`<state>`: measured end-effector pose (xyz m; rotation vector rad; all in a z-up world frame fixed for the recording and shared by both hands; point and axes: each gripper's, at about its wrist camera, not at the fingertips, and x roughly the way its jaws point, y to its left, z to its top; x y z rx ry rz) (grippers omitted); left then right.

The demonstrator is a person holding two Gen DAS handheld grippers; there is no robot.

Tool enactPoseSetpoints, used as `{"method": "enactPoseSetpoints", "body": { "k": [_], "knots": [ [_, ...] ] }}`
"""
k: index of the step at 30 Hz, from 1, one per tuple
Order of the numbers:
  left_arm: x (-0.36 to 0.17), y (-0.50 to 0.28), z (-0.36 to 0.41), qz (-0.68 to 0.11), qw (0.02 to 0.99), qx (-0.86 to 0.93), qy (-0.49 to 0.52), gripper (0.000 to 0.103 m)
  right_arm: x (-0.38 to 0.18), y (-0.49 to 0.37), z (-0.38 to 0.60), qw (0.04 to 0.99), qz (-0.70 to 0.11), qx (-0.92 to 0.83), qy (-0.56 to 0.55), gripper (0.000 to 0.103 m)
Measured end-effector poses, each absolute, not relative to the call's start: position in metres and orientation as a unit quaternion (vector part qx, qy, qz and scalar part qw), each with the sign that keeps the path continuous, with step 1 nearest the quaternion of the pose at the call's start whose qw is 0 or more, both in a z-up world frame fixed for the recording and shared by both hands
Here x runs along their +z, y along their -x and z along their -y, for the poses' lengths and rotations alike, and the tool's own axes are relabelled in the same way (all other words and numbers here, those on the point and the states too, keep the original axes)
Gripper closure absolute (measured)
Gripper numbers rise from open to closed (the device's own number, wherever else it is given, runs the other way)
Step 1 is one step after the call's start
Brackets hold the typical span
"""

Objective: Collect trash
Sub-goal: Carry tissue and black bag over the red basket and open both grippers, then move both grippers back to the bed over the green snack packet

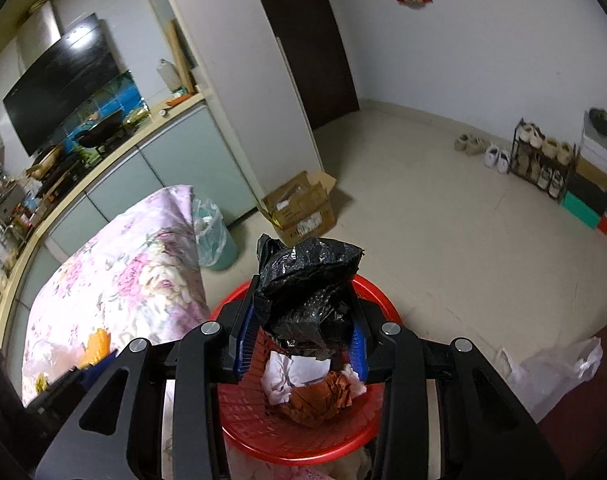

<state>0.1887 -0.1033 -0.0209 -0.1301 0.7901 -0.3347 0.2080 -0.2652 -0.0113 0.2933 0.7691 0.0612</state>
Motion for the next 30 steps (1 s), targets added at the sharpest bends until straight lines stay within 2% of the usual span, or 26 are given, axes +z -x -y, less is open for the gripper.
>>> {"method": "enactPoseSetpoints", "body": {
  "k": [7, 12, 17, 20, 23, 30],
  "knots": [
    [-0.042, -0.204, 0.125, -0.41, 0.896, -0.166, 0.048, 0.065, -0.025, -0.215, 0.271, 0.908, -0.389, 0.016, -0.151, 0.064],
    [-0.053, -0.21, 0.133, -0.427, 0.887, -0.171, 0.05, 0.062, -0.031, -0.219, 0.275, 0.903, -0.398, 0.014, -0.16, 0.052],
    [-0.054, -0.208, 0.131, -0.427, 0.887, -0.168, 0.055, 0.042, -0.029, -0.218, 0.279, 0.902, -0.397, 0.013, -0.167, 0.048],
    [-0.051, -0.207, 0.128, -0.421, 0.891, -0.163, 0.054, 0.033, -0.027, -0.217, 0.279, 0.904, -0.394, 0.015, -0.168, 0.048],
    [-0.045, -0.204, 0.119, -0.417, 0.893, -0.156, 0.063, 0.029, -0.023, -0.215, 0.279, 0.906, -0.389, 0.016, -0.167, 0.048],
    [-0.027, -0.188, 0.093, -0.405, 0.9, -0.138, 0.08, 0.028, -0.011, -0.207, 0.271, 0.913, -0.374, 0.023, -0.16, 0.047]
  ]
}}
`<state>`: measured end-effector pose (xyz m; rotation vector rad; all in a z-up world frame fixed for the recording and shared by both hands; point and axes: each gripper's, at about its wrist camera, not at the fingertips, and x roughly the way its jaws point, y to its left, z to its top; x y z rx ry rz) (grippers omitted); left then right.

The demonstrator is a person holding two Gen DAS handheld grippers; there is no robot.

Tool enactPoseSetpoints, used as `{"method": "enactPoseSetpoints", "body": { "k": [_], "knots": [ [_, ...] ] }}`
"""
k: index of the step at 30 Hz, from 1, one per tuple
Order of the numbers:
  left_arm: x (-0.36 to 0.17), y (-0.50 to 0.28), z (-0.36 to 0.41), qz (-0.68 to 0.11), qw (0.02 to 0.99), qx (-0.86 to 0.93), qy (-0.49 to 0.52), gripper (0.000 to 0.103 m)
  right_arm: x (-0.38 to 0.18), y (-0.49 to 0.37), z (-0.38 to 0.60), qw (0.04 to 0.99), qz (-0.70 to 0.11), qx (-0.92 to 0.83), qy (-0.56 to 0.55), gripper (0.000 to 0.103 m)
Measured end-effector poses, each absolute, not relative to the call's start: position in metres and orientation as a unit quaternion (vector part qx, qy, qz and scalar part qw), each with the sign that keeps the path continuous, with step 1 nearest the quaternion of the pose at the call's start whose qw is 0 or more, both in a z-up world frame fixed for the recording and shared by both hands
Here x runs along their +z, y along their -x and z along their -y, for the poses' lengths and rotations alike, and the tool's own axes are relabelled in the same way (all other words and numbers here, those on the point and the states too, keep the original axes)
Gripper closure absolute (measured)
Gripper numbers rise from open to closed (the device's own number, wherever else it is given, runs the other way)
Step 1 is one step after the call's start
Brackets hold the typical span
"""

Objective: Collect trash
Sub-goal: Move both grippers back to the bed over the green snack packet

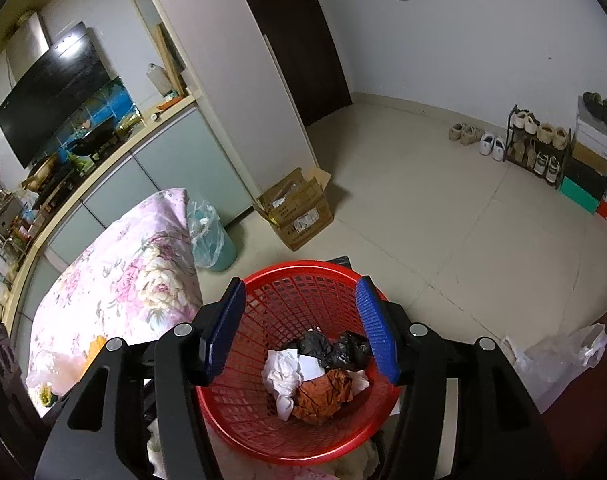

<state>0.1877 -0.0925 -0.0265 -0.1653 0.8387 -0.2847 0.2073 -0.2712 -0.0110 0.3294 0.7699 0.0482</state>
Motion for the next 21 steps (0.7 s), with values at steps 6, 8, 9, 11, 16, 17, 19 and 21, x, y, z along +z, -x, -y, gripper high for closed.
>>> {"method": "enactPoseSetpoints", "body": {
  "k": [6, 8, 9, 11, 16, 17, 19, 21],
  "knots": [
    [-0.003, -0.163, 0.064, -0.388, 0.91, -0.122, 0.082, 0.028, 0.002, -0.196, 0.255, 0.922, -0.356, 0.045, -0.145, 0.047],
    [0.006, -0.151, 0.048, -0.382, 0.914, -0.113, 0.082, 0.028, 0.007, -0.191, 0.248, 0.924, -0.351, 0.054, -0.139, 0.046],
    [0.009, -0.147, 0.042, -0.379, 0.915, -0.11, 0.083, 0.028, 0.009, -0.189, 0.243, 0.925, -0.349, 0.059, -0.135, 0.046],
    [0.017, -0.136, 0.024, -0.372, 0.92, -0.094, 0.083, 0.028, 0.012, -0.185, 0.234, 0.927, -0.345, 0.069, -0.129, 0.042],
    [0.029, -0.111, -0.024, -0.362, 0.925, -0.057, 0.095, 0.028, 0.016, -0.173, 0.206, 0.928, -0.344, 0.101, -0.104, 0.042],
    [0.03, -0.103, -0.037, -0.36, 0.927, -0.046, 0.099, 0.028, 0.016, -0.172, 0.2, 0.927, -0.345, 0.108, -0.098, 0.042],
    [0.029, -0.091, -0.056, -0.36, 0.926, -0.032, 0.109, 0.028, 0.015, -0.169, 0.189, 0.925, -0.348, 0.123, -0.088, 0.041],
    [0.026, -0.079, -0.072, -0.361, 0.925, -0.017, 0.114, 0.028, 0.014, -0.167, 0.181, 0.923, -0.352, 0.132, -0.08, 0.041]
  ]
}}
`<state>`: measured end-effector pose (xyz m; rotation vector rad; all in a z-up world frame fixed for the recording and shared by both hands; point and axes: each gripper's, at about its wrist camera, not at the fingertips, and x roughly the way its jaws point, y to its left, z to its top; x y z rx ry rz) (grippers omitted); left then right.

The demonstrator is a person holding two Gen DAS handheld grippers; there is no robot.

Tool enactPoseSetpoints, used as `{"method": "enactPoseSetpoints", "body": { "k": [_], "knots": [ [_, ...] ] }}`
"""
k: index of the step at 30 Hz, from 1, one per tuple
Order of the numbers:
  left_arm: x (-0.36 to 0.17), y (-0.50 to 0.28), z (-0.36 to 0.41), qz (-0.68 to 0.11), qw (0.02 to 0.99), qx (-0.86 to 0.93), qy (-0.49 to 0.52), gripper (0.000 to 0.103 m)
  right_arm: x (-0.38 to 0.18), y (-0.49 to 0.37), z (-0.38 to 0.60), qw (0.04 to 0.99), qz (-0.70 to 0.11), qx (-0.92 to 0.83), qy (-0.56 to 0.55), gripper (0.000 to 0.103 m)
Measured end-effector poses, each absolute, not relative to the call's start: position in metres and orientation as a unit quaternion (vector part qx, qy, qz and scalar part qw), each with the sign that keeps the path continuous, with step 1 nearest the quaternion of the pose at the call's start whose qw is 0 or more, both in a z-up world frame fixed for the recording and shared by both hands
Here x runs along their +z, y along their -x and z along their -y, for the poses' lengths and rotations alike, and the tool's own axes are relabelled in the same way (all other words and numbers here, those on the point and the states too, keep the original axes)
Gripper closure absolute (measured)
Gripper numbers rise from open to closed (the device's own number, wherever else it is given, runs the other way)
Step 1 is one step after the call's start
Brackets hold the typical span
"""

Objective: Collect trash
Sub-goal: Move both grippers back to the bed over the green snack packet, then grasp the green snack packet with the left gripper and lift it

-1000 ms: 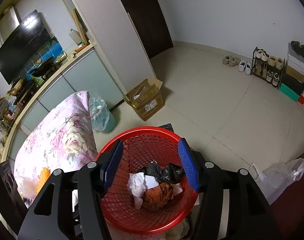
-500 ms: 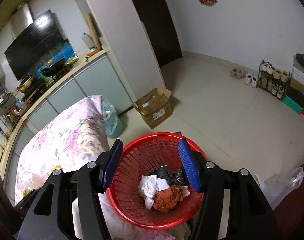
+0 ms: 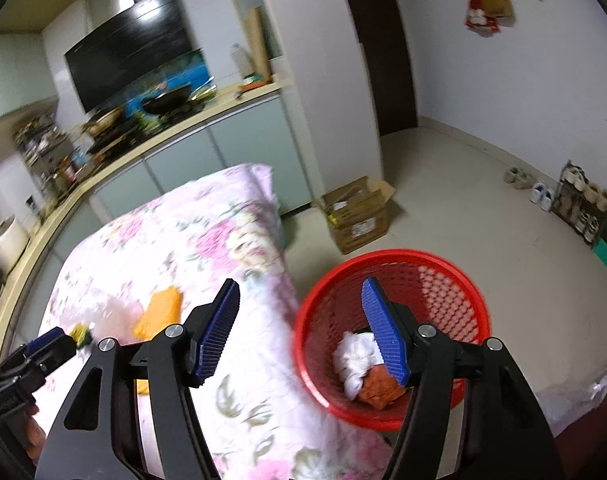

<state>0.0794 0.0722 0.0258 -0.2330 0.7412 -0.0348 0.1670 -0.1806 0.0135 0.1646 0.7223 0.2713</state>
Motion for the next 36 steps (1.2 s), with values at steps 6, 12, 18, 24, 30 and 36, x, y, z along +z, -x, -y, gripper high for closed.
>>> {"method": "enactPoseSetpoints", "body": {
  "k": [6, 12, 18, 24, 30, 36],
  "knots": [
    [0.008, -0.039, -0.098, -0.37, 0.922, -0.001, 0.111, 0.027, 0.007, -0.163, 0.165, 0.919, -0.361, 0.144, -0.062, 0.041],
    [-0.02, -0.013, -0.096, -0.391, 0.914, -0.019, 0.102, 0.023, 0.005, -0.159, 0.16, 0.918, -0.362, 0.149, -0.057, 0.041],
    [-0.04, -0.004, -0.084, -0.414, 0.904, -0.058, 0.091, 0.023, 0.005, -0.156, 0.158, 0.918, -0.363, 0.152, -0.054, 0.041],
    [-0.063, -0.005, -0.073, -0.437, 0.895, -0.067, 0.061, 0.023, 0.003, -0.155, 0.156, 0.917, -0.366, 0.151, -0.054, 0.041],
    [-0.073, -0.007, -0.076, -0.441, 0.894, -0.048, 0.054, 0.024, 0.0, -0.156, 0.153, 0.916, -0.369, 0.152, -0.051, 0.041],
    [-0.078, -0.007, -0.078, -0.438, 0.896, -0.043, 0.051, 0.029, -0.006, -0.155, 0.146, 0.913, -0.375, 0.154, -0.041, 0.041]
  ]
}}
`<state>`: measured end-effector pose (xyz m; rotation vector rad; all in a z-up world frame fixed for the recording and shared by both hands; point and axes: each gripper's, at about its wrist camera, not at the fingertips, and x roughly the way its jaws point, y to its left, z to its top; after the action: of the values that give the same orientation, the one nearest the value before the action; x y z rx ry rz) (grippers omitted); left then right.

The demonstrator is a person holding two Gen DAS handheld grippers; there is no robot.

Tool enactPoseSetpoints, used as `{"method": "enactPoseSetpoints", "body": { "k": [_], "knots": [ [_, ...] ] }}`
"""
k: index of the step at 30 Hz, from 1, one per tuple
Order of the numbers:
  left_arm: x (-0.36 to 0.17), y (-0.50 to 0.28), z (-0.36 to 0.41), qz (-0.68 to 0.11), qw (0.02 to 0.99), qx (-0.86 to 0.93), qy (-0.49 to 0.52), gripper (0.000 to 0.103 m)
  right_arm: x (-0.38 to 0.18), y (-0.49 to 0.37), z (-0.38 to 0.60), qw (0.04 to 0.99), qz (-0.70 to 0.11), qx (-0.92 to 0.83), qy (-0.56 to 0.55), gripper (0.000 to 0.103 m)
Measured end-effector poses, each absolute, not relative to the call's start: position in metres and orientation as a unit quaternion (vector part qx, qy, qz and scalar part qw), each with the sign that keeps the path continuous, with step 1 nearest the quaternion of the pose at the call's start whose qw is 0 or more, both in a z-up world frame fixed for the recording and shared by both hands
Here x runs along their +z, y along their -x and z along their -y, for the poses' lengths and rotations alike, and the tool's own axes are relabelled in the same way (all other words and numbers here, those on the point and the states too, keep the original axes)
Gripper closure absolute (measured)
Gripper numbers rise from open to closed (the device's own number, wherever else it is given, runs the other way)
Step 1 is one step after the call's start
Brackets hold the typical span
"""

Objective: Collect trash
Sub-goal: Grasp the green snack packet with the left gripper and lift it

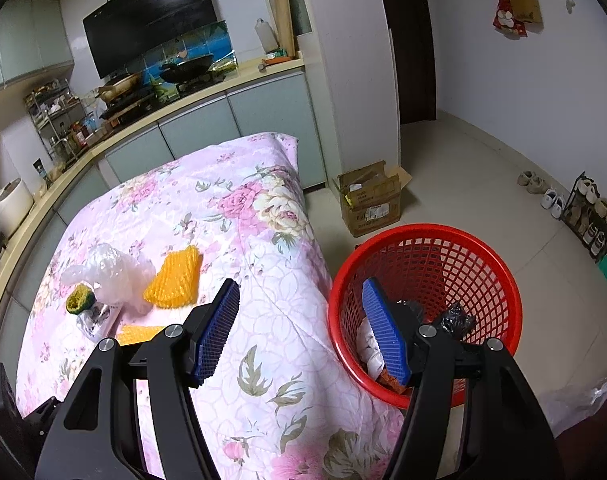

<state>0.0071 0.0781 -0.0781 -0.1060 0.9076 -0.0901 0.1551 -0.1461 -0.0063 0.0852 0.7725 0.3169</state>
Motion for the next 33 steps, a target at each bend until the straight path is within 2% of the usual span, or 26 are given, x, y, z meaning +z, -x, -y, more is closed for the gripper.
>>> {"method": "enactPoseSetpoints", "body": {
  "k": [5, 21, 27, 31, 33],
  "knots": [
    [-0.081, -0.009, -0.086, -0.438, 0.896, -0.036, 0.059, 0.046, -0.012, -0.154, 0.138, 0.91, -0.382, 0.158, -0.033, 0.041],
    [-0.054, -0.006, -0.147, -0.383, 0.916, 0.05, 0.109, 0.047, -0.03, -0.135, 0.086, 0.896, -0.37, 0.247, 0.005, 0.041],
    [-0.043, -0.002, -0.179, -0.352, 0.92, 0.106, 0.135, 0.047, -0.042, -0.121, 0.053, 0.884, -0.375, 0.277, 0.022, 0.031],
    [-0.038, 0.002, -0.19, -0.34, 0.922, 0.119, 0.141, 0.047, -0.047, -0.109, 0.029, 0.883, -0.365, 0.291, 0.042, 0.019],
    [-0.038, 0.004, -0.195, -0.339, 0.921, 0.124, 0.146, 0.047, -0.049, -0.107, 0.019, 0.884, -0.362, 0.292, 0.05, 0.017]
  ]
}}
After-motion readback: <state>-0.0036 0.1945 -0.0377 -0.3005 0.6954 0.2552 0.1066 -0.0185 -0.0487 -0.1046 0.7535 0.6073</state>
